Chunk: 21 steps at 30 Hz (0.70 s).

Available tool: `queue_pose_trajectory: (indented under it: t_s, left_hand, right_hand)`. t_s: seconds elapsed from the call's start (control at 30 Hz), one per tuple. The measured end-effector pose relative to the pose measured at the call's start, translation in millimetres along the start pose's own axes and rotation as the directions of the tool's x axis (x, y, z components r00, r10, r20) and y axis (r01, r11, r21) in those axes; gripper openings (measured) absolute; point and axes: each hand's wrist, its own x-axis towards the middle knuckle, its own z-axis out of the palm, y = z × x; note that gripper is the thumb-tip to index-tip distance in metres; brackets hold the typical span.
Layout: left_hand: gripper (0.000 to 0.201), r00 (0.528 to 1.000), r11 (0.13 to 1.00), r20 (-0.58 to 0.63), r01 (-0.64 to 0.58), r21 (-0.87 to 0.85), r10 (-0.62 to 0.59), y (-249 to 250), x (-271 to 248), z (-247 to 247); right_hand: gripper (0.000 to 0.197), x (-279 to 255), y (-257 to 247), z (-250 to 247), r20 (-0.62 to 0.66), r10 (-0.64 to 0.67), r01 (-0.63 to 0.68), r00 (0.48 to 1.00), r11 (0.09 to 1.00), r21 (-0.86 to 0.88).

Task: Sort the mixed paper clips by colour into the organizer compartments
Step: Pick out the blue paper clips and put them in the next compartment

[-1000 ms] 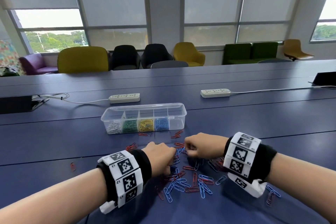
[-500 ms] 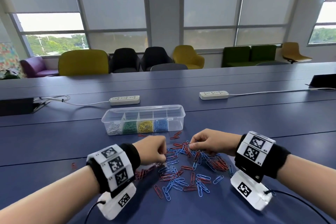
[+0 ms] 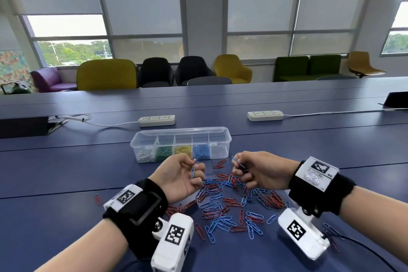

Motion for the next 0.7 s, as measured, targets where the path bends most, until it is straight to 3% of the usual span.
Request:
queue_pose_trajectory:
  t_s: [0.07, 0.17, 0.27, 0.37, 0.43, 0.5, 0.57, 0.63, 0.7]
  left_hand:
    - [0.008, 0.999, 0.998, 0.019, 0.031, -0.06, -0.03, -2.2, 3.1, -1.3]
    - [0.02, 0.997, 0.995, 0.023, 0.072, -0.074, -0.07, -3.7, 6.0, -3.2]
    - [0.027, 0.998, 0.997, 0.0, 0.069, -0.035, -0.069, -4.6, 4.4, -0.9]
    - [0.026, 0.997, 0.999, -0.07, 0.03, 0.044, -0.027, -3.7, 2.2, 0.8]
    - [0.023, 0.996, 0.987, -0.082, 0.028, 0.157, -0.015, -1.9, -0.3, 0.4]
    - [0.024, 0.997, 0.95, -0.077, 0.029, 0.311, -0.006, -0.1, -3.3, -0.8]
    - [0.022, 0.997, 0.878, -0.069, 0.007, 0.478, 0.03, 1.5, -7.2, -0.2]
    - [0.02, 0.998, 0.754, -0.05, 0.009, 0.657, 0.031, 0.3, -11.8, 0.7]
    - [0.025, 1.0, 0.525, -0.026, 0.03, 0.851, -0.015, -3.9, -15.5, 2.4]
  right_hand:
    - [0.017, 2.2, 0.1, 1.5, 0.078, 0.014, -0.021, 0.997, 0.995, 0.095]
    - [0.011, 3.8, 0.2, 5.6, 0.171, 0.042, -0.063, 0.984, 0.991, 0.118]
    - [0.031, 9.7, 1.6, 11.8, 0.127, 0.081, -0.082, 0.989, 0.997, 0.003]
    - [0.042, 9.2, 1.3, 17.6, 0.062, 0.041, -0.025, 0.997, 0.97, -0.241]
    - [0.039, 5.9, 0.4, 19.5, 0.104, 0.034, 0.019, 0.994, 0.883, -0.468]
    - [0.031, 1.1, -0.2, 22.4, 0.132, 0.053, 0.06, 0.99, 0.684, -0.727]
    - [0.028, -1.8, 1.6, 26.3, 0.15, 0.067, 0.099, 0.986, 0.483, -0.87]
    - [0.025, -8.4, 4.0, 33.0, 0.159, 0.094, 0.109, 0.983, 0.398, -0.911]
    - [0.026, -14.4, 5.9, 40.4, 0.151, 0.092, 0.113, 0.984, 0.326, -0.938]
